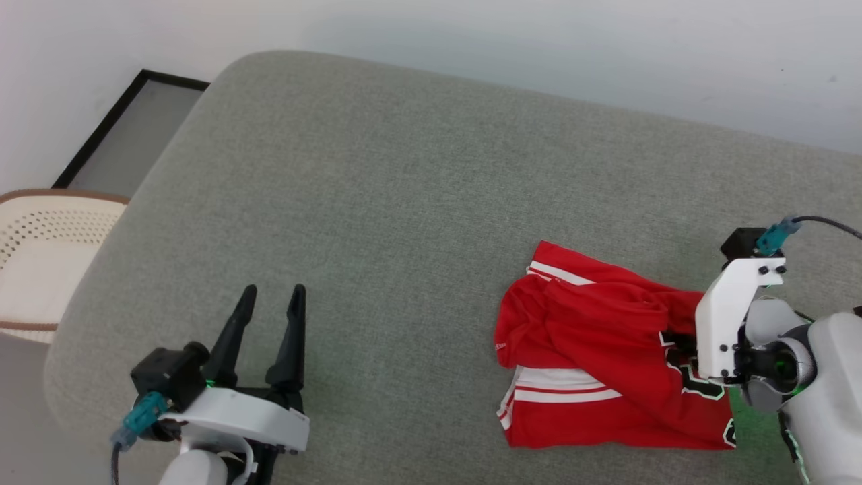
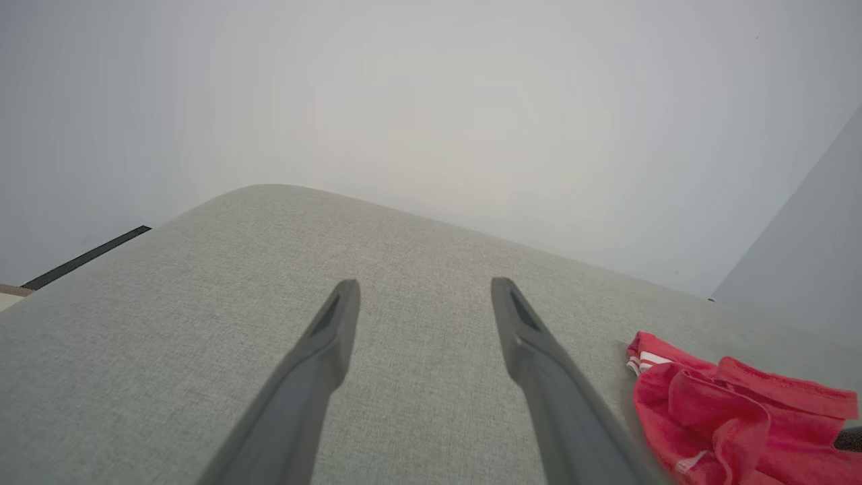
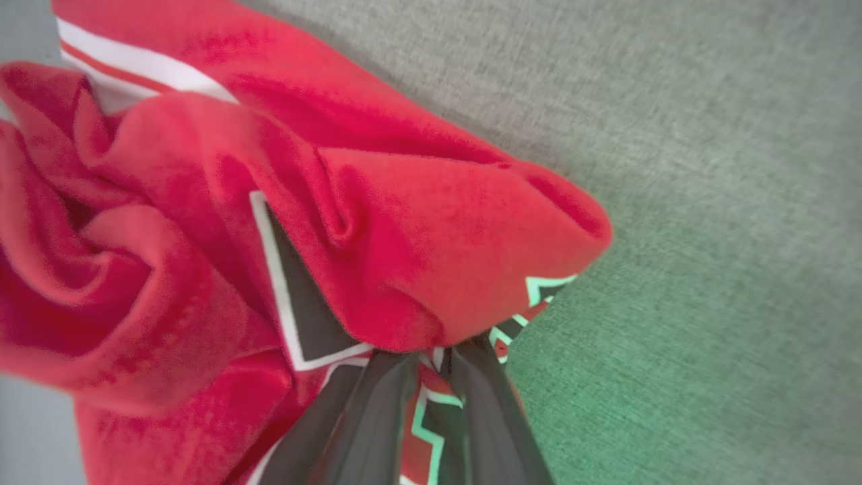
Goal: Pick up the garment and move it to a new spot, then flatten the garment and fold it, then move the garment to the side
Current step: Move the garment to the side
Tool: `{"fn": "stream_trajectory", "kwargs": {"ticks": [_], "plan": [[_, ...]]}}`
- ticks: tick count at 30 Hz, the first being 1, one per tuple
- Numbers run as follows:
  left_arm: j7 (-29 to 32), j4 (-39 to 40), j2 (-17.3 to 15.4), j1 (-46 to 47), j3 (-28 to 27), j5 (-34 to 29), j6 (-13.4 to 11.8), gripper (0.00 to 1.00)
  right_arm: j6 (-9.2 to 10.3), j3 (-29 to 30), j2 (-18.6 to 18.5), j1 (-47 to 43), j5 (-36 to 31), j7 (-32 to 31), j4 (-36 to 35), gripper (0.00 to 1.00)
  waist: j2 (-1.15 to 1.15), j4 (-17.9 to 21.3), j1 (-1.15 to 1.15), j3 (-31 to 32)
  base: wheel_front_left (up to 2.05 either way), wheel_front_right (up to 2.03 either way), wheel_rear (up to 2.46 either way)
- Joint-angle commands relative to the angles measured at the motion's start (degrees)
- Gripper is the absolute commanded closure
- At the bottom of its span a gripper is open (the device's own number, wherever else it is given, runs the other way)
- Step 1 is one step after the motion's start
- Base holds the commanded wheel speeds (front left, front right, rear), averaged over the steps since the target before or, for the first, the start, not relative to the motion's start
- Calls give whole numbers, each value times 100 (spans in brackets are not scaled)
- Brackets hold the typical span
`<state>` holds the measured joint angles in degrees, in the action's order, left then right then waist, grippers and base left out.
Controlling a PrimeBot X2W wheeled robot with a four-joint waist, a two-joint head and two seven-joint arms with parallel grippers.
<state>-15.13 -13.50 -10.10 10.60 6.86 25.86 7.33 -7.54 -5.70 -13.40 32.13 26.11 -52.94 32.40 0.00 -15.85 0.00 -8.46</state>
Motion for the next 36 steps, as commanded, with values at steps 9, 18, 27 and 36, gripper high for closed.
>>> {"fn": "stream_trajectory", "kwargs": {"ticks": [9, 18, 27, 36], "plan": [[5, 36, -67, -7, -54, 15, 19, 0, 10, 15, -386, -82, 193, 145, -317, 100, 0, 155, 0, 74, 0, 0, 0], [5, 99, -163, -4, 2, -23, 19, 0, 10, -43, -987, -29, 397, 378, -338, 100, 0, 329, 0, 52, 0, 0, 0], [5, 156, -248, 141, 163, -66, 19, 0, 10, -103, -1490, 216, 592, 683, -153, 100, 0, 694, 0, -140, 0, 0, 0], [5, 191, -405, 483, 338, -75, 19, 0, 10, -167, -1949, 551, 755, 961, 35, 100, 0, 1195, 0, -541, 0, 0, 0]]}}
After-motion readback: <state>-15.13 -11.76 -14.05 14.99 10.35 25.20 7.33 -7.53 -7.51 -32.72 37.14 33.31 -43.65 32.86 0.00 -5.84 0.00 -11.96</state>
